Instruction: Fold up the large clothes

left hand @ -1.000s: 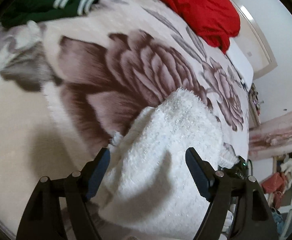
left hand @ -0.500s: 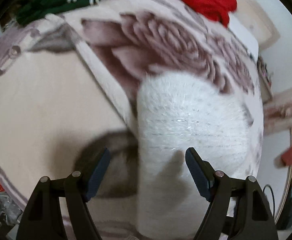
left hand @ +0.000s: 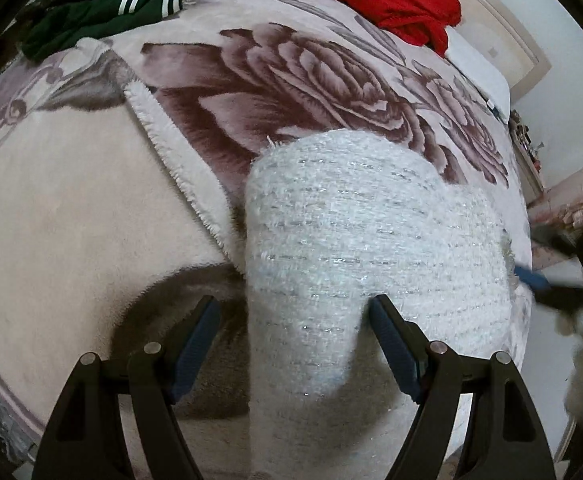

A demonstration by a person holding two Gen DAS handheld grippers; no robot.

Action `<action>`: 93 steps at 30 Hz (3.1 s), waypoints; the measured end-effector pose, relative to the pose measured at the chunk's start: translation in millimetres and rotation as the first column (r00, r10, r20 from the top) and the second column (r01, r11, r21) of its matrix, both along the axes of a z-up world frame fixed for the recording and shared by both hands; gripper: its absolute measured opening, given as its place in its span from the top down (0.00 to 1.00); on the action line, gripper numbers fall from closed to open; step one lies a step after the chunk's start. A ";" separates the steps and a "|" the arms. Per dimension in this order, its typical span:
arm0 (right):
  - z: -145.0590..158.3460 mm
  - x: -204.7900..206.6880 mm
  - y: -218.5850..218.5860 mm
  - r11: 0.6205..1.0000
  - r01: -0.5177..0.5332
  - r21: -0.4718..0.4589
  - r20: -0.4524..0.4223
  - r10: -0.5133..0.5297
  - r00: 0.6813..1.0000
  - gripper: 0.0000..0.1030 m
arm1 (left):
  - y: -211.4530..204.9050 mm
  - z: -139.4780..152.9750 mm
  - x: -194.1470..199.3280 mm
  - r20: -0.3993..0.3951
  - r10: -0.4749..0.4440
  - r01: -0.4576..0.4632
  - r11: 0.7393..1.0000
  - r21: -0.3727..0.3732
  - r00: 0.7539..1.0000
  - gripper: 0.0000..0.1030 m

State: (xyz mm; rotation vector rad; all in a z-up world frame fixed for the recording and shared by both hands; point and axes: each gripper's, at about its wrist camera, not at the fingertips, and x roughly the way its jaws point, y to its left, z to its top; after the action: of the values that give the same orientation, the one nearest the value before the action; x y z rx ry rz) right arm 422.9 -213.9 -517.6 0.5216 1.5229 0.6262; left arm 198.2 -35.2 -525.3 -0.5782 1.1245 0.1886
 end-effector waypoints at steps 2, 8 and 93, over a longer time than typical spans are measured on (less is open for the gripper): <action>-13.4 25.0 44.6 0.994 -0.102 -0.026 0.006 0.102 0.995 0.35 | 0.1 0.8 -0.6 -0.002 0.007 -0.007 1.000 0.005 1.000 0.26; -45.8 30.0 86.7 0.973 -0.219 -0.078 -0.087 0.212 0.973 0.86 | -2.0 9.8 0.0 0.006 0.024 -0.023 1.000 -0.013 1.000 0.26; -43.7 39.5 6.4 0.971 -0.038 -0.236 -0.041 0.029 0.999 0.89 | 14.9 10.9 5.0 -0.061 0.034 -0.034 0.999 0.002 0.998 0.15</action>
State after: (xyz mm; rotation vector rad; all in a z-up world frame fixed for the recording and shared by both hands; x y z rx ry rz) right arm 462.4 -207.4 -561.3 0.3271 1.6191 0.4548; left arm 203.3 -20.3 -514.4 -0.5940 1.1741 0.2379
